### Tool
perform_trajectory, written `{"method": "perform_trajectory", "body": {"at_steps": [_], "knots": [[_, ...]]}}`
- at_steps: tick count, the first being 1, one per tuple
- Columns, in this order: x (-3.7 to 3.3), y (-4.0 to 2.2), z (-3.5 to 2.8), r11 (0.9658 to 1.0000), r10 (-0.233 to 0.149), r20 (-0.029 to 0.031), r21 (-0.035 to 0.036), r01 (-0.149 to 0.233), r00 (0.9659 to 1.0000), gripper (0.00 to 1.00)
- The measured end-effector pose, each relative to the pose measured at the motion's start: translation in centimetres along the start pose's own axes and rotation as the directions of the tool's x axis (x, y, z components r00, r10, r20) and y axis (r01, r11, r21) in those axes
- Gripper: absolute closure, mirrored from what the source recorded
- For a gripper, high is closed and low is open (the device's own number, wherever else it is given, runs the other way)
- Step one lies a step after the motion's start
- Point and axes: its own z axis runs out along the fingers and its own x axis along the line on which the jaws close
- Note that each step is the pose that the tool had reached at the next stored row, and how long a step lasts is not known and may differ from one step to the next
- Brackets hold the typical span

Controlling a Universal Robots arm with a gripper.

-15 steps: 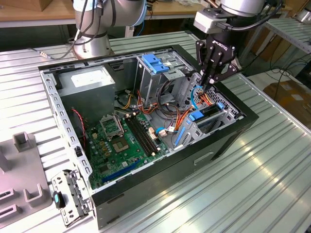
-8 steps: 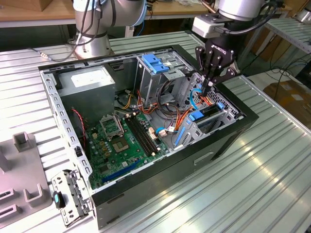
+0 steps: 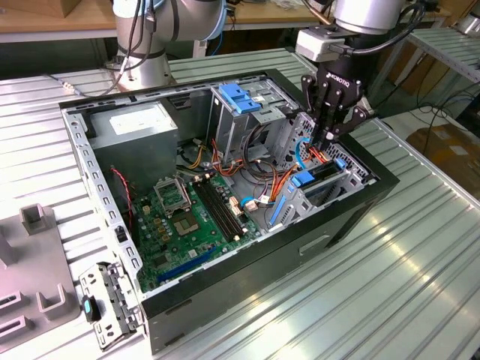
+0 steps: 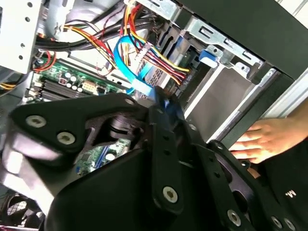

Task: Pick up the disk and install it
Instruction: 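Insert the second disk wire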

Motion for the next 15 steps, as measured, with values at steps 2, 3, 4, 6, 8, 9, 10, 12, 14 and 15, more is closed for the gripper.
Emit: {"method": "perform_trajectory", "body": {"at_steps": [2, 3, 4, 6, 8, 9, 10, 12, 14, 15], "knots": [[-0.04, 0.00, 0.09, 1.0000, 0.000, -0.0094, 0.0002, 0.000, 1.0000, 0.70], [-0.07, 0.00, 0.15, 1.0000, 0.000, -0.0153, 0.0003, 0.000, 0.9999, 0.70], [-0.10, 0.00, 0.18, 1.0000, 0.000, -0.0183, 0.0004, 0.000, 0.9998, 0.70], [-0.15, 0.00, 0.22, 1.0000, 0.000, -0.0222, 0.0005, 0.000, 0.9998, 0.71], [-0.16, -0.01, 0.26, 1.0000, 0.000, -0.0232, 0.0006, 0.000, 0.9997, 0.84], [-0.17, 0.00, 0.28, 1.0000, 0.000, -0.0234, 0.0005, 0.000, 0.9997, 0.84], [-0.17, -0.01, 0.31, 1.0000, 0.000, -0.0233, 0.0006, 0.000, 0.9997, 0.84], [-0.12, -0.01, 0.39, 1.0000, 0.000, -0.0206, 0.0007, 0.000, 0.9998, 0.84], [0.17, 0.05, 0.54, 1.0000, 0.000, -0.0102, 0.0029, 0.000, 0.9999, 0.84], [0.31, 0.11, 0.60, 1.0000, -0.001, -0.0028, 0.0043, 0.001, 1.0000, 0.84]]}}
